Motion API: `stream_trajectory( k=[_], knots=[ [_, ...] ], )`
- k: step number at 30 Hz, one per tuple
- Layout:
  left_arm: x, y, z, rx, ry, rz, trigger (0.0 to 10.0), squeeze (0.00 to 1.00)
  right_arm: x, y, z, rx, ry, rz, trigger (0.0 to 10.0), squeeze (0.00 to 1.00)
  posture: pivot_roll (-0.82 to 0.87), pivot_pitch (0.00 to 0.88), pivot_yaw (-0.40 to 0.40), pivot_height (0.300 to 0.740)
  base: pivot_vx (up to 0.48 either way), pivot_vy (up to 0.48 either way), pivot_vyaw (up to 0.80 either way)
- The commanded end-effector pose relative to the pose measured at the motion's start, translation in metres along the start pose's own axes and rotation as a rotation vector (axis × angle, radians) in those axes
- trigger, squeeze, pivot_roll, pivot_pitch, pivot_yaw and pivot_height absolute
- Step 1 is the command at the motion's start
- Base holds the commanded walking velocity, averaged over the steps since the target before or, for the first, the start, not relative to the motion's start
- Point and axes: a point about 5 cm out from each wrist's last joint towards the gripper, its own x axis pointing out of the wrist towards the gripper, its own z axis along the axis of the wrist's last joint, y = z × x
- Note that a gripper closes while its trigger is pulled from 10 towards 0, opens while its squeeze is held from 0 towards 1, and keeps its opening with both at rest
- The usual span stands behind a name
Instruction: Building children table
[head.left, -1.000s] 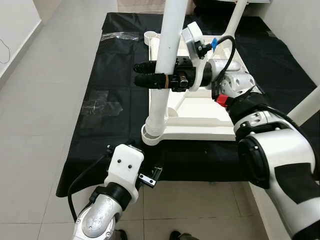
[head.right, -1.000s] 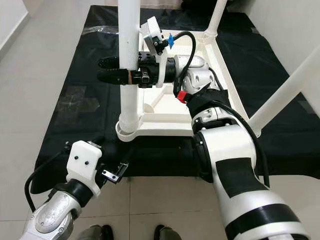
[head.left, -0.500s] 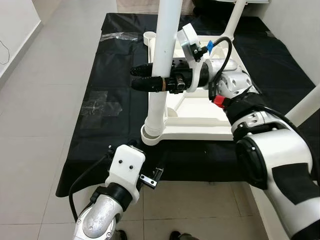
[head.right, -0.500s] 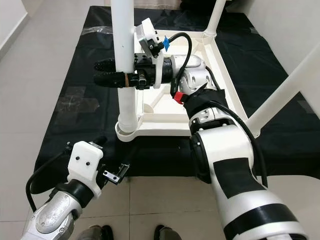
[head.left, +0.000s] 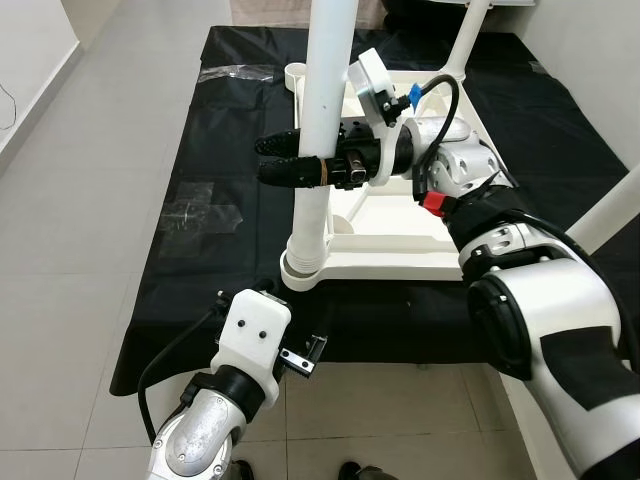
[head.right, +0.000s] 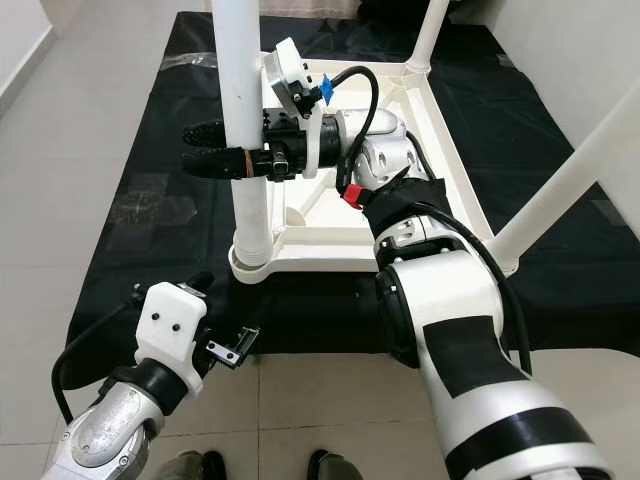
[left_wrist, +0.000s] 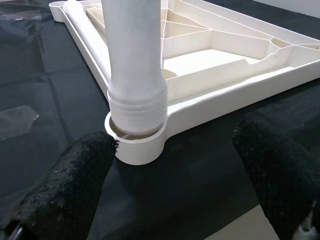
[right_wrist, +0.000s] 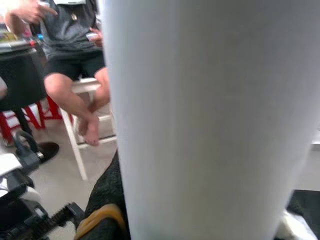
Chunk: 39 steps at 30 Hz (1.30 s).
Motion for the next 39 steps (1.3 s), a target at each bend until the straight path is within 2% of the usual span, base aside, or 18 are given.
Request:
stream_trajectory(
  k=[1,9,19,39],
  knots=[
    [-0.002,0.0,-0.002,0.002,0.011,0.006,10.0,0.0,0.004,0.002,-0.001,0.009,-0.003,0.043,10.0,0.0,0.11,0.215,-0.091,0.74,0.0,0.0,0.0],
    [-0.002,-0.001,-0.003,0.002,0.012,0.003,10.0,0.0,0.001,0.0,0.015,0.005,-0.095,0.034,10.0,0.0,0.11,0.218,-0.089,0.74,0.0,0.0,0.0],
    [-0.002,-0.001,-0.002,0.005,0.01,0.001,10.0,0.0,-0.002,-0.001,0.004,-0.02,-0.006,-0.002,10.0,0.0,0.11,0.22,-0.091,0.74,0.0,0.0,0.0],
    [-0.003,0.0,-0.003,0.009,0.013,0.006,10.0,0.0,-0.001,0.0,-0.007,-0.03,0.029,-0.024,10.0,0.0,0.11,0.222,-0.094,0.74,0.0,0.0,0.0]
  ],
)
